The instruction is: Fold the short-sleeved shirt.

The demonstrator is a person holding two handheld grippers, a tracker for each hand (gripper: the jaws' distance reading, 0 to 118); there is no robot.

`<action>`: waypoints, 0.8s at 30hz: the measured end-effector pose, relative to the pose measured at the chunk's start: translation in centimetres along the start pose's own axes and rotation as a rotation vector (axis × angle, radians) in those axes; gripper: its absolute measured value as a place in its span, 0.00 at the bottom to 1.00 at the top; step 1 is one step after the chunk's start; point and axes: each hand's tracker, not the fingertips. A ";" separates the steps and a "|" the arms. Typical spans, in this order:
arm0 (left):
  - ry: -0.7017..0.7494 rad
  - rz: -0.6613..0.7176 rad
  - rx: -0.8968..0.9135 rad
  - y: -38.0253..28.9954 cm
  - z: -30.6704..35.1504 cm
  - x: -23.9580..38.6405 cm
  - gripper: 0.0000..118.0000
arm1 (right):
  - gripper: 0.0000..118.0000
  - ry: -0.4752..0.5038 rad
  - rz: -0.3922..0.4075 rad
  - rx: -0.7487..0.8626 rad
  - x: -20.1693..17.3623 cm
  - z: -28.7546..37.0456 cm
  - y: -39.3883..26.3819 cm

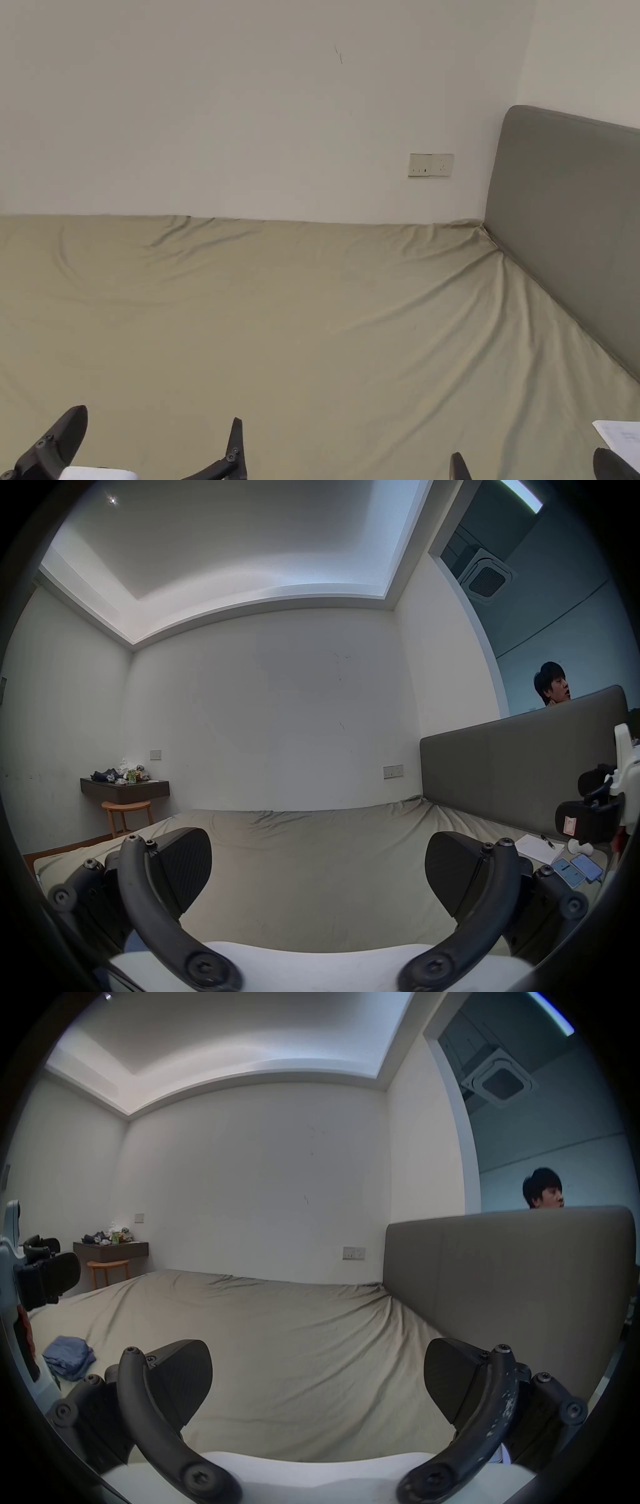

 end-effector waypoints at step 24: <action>-0.006 -0.011 -0.014 -0.1 0.0 0.2 1.00 | 1.00 0.060 -0.256 -0.146 1.2 -0.2 1.8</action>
